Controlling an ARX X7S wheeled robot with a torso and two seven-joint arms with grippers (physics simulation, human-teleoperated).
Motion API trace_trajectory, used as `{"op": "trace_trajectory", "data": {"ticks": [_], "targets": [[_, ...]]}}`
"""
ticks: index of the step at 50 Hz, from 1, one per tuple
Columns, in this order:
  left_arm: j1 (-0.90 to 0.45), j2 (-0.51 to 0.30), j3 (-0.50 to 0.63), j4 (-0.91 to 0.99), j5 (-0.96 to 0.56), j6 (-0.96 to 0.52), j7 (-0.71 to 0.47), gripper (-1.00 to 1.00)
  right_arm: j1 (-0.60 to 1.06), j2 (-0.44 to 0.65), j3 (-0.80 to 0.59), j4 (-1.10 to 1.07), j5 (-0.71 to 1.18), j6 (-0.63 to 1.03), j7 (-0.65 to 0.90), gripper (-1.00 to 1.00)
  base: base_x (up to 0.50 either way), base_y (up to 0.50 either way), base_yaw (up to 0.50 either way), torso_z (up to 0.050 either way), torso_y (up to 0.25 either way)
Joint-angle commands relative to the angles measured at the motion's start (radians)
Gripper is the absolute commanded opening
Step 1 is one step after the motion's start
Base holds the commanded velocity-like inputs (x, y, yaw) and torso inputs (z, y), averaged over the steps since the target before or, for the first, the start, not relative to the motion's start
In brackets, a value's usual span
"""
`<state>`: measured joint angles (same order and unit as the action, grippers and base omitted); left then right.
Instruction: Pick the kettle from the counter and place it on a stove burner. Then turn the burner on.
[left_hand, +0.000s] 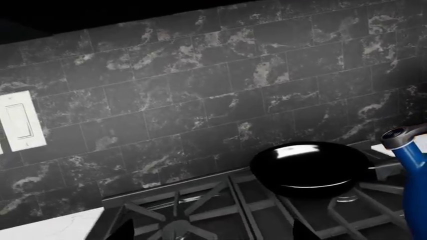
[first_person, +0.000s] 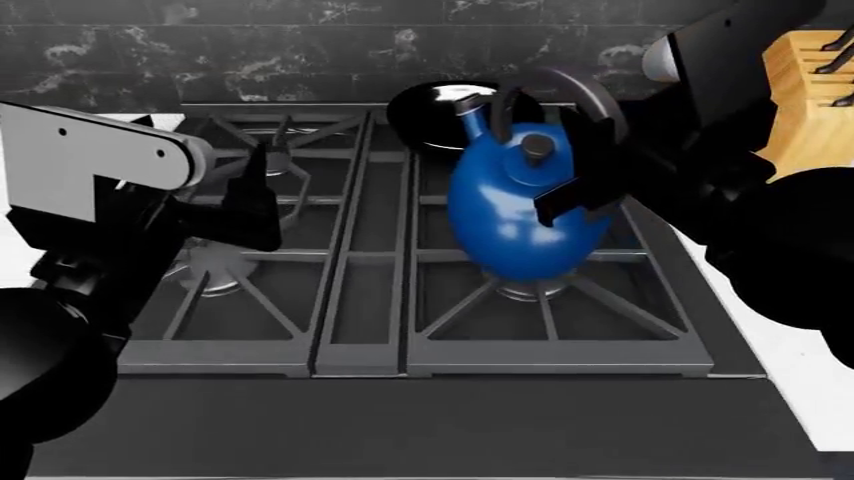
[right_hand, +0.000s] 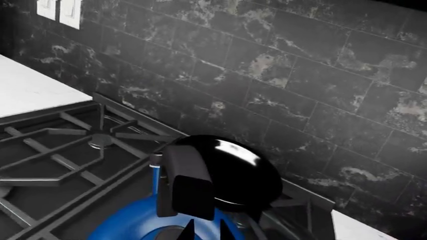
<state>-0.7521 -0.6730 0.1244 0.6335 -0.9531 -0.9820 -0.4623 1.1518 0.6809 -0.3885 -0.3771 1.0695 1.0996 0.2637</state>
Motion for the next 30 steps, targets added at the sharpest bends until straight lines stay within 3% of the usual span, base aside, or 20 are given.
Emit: {"op": "trace_trajectory", "data": {"ticks": [1,30], "targets": [[0.005,0.0,0.002,0.001,-0.002,0.005,-0.002,1.0,0.013,0.01,0.012,0.001,-0.064,-0.005,-0.014,-1.0,0.0,0.0,0.0,0.0,0.0],[0.011,0.0,0.021,-0.019,0.017,0.027,0.008,1.0,0.034,-0.014,-0.071,0.074,-0.164,-0.045,-0.03,-1.0,0.0,0.0,0.0,0.0,0.001]]}}
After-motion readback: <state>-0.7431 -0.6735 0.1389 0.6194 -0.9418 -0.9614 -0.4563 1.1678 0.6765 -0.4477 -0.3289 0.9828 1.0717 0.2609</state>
